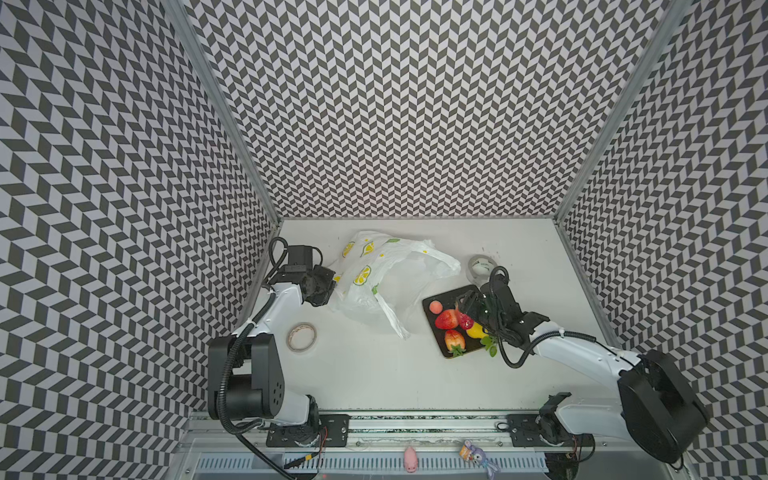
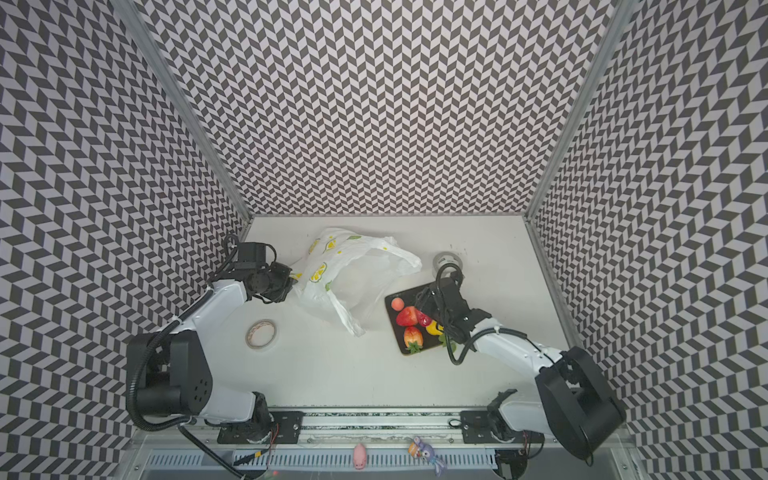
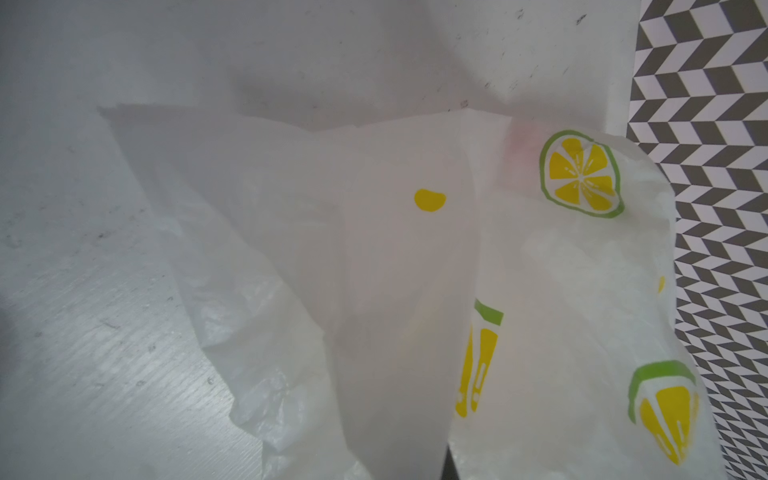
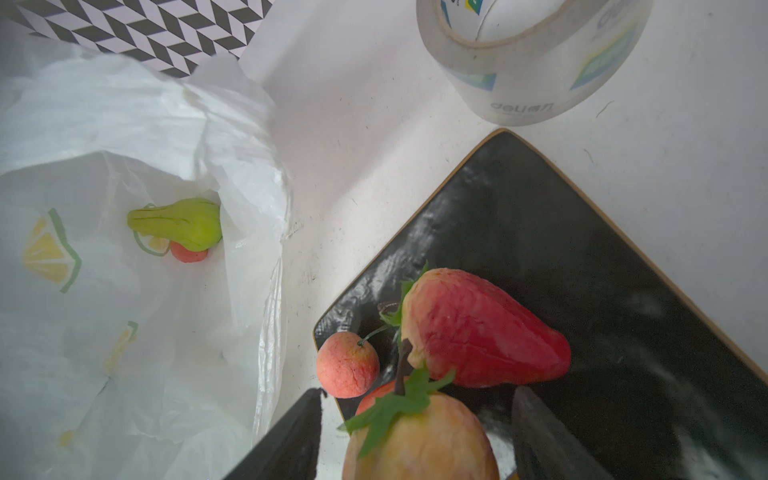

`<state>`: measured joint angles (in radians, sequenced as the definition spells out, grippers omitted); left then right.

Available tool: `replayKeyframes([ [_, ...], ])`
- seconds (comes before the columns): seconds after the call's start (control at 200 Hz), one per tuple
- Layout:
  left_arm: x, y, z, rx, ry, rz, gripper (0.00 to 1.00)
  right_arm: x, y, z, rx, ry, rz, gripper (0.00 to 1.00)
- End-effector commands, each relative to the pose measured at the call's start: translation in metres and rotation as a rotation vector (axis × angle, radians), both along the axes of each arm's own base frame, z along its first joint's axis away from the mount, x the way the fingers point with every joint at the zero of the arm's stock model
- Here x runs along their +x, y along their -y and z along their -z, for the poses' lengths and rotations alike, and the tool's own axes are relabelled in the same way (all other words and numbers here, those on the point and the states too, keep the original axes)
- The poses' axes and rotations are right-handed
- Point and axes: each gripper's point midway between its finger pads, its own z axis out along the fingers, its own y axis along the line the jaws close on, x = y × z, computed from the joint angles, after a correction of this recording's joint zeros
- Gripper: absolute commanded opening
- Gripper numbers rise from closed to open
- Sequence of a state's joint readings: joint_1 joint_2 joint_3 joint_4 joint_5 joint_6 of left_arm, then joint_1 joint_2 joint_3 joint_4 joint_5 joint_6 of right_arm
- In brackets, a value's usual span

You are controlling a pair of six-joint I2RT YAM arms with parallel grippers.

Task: Take the fake fruits out of the plastic bag
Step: 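Lower the peach onto the black tray and open the right gripper, then move the open right gripper back into the bag above the green pear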

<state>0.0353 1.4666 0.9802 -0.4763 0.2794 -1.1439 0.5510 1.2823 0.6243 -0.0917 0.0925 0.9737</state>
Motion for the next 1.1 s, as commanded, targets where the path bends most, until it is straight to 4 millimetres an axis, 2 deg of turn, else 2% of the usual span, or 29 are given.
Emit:
replayKeyframes([
  [0.0,0.007,-0.006,-0.007,0.037,0.017,-0.002,0.0,0.007,0.002,-0.028,0.02,0.065,0.02,0.73],
  [0.32,0.011,-0.004,-0.012,0.047,0.038,0.024,0.0,-0.006,0.023,-0.043,-0.033,0.085,0.055,0.72],
  [0.421,0.012,-0.004,-0.014,0.055,0.045,0.034,0.0,-0.008,0.028,-0.062,-0.06,0.136,0.037,0.7],
  [0.491,0.012,-0.004,-0.016,0.058,0.048,0.033,0.0,-0.007,0.02,-0.084,-0.055,0.211,-0.034,0.66],
  [0.546,0.012,-0.004,-0.016,0.059,0.053,0.038,0.0,-0.005,0.009,-0.101,-0.039,0.25,-0.094,0.63],
  [0.616,0.012,-0.003,-0.016,0.057,0.059,0.045,0.0,-0.002,-0.015,-0.121,-0.001,0.28,-0.199,0.58],
  [0.686,0.012,-0.002,-0.017,0.058,0.068,0.05,0.0,-0.001,-0.044,-0.134,0.049,0.282,-0.306,0.55],
  [0.781,0.012,-0.002,-0.018,0.062,0.069,0.058,0.0,-0.007,-0.083,-0.14,0.151,0.268,-0.412,0.49],
  [0.866,0.013,0.0,-0.021,0.064,0.079,0.068,0.0,-0.019,-0.114,-0.14,0.268,0.232,-0.478,0.44],
  [0.971,0.015,0.0,-0.023,0.067,0.086,0.074,0.0,-0.029,-0.142,-0.133,0.365,0.167,-0.524,0.37],
  [1.096,0.017,0.0,-0.024,0.071,0.088,0.082,0.0,-0.03,-0.162,-0.113,0.418,0.089,-0.514,0.3],
])
